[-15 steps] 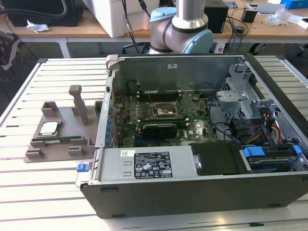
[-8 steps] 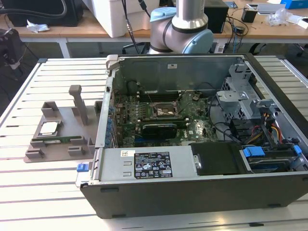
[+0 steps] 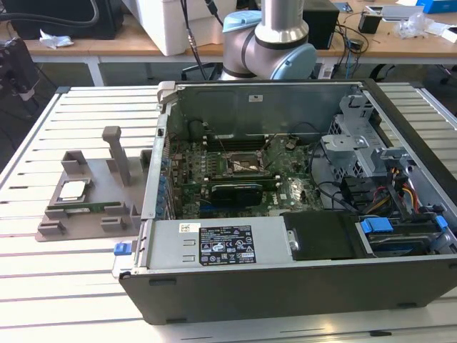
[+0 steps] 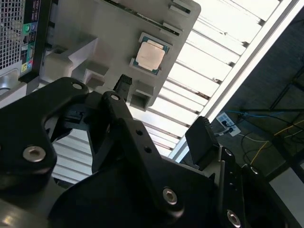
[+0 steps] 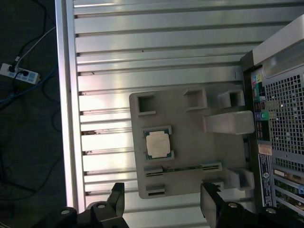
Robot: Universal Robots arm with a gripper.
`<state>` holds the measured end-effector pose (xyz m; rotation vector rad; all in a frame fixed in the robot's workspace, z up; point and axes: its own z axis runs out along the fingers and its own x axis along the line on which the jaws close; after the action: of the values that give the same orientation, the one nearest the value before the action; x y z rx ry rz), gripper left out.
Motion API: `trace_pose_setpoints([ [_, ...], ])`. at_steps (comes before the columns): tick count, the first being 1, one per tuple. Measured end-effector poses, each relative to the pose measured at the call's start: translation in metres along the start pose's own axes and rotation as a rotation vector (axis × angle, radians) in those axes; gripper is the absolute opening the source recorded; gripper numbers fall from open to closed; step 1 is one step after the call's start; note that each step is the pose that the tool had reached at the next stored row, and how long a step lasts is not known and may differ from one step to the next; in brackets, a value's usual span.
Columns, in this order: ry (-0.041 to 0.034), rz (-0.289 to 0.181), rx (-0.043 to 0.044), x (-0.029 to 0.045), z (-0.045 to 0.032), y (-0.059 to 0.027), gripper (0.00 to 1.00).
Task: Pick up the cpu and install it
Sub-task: 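Pick up the cpu and move it towards the insertion slot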
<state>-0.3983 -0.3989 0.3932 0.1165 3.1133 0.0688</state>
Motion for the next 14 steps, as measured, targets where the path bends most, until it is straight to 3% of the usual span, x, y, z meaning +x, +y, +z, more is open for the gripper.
trace_pose_setpoints([
  [14,-0.0004,0.0,0.0044,-0.0007,0.0082,-0.0003,0.73],
])
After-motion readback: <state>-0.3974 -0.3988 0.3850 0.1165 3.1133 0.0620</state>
